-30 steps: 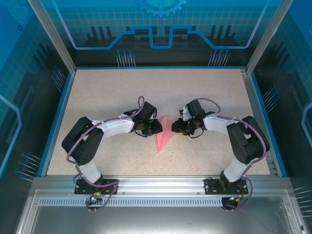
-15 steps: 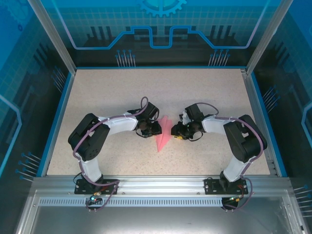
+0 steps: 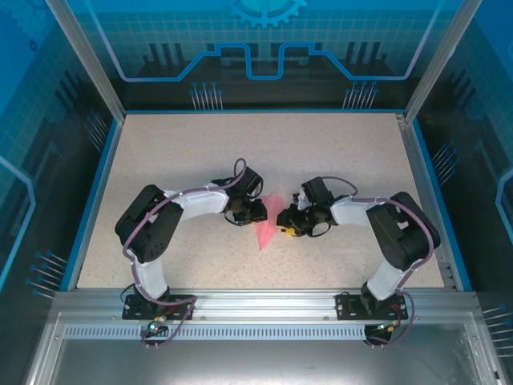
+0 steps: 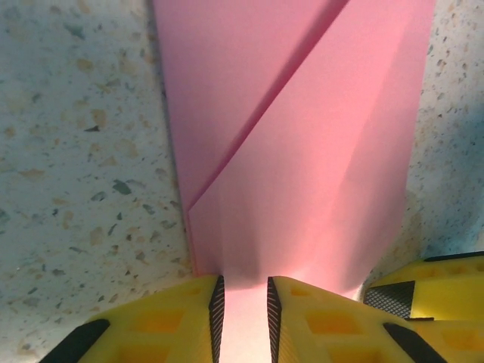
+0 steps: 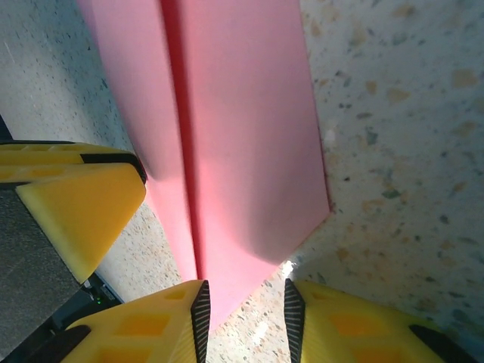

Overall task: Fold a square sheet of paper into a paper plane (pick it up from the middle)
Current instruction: Fourth fold the wing at the center of the table.

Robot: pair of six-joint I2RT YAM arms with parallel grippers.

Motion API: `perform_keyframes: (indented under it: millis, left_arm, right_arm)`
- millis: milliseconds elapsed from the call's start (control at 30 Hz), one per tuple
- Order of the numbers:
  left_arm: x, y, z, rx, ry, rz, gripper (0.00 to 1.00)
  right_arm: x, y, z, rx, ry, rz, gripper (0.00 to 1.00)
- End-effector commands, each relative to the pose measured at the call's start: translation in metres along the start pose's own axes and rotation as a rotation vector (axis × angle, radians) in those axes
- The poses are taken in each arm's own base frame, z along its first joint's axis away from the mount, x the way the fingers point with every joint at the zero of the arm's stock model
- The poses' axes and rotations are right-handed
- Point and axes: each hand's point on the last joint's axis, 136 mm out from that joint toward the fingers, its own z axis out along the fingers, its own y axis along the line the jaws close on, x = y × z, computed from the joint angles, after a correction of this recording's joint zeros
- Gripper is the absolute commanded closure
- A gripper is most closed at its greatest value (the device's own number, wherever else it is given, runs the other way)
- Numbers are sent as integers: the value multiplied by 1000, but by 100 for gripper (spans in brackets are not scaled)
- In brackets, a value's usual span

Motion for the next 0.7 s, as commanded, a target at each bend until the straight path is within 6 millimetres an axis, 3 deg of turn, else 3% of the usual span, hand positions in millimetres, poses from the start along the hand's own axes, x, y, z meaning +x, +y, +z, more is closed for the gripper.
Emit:
perform_keyframes:
  millis: [0,267,667]
  left_arm:
    - [2,-4,1,-3,29,25,75]
    - [5,2,8,-30,54,14,75]
    - [7,9,15,-63,72,3,75]
  right_arm:
    - [8,-2,10,-19,40,59,66]
    - [3,-2,12,-23,21,87,66]
    - [8,-20,22,53,30,147,68]
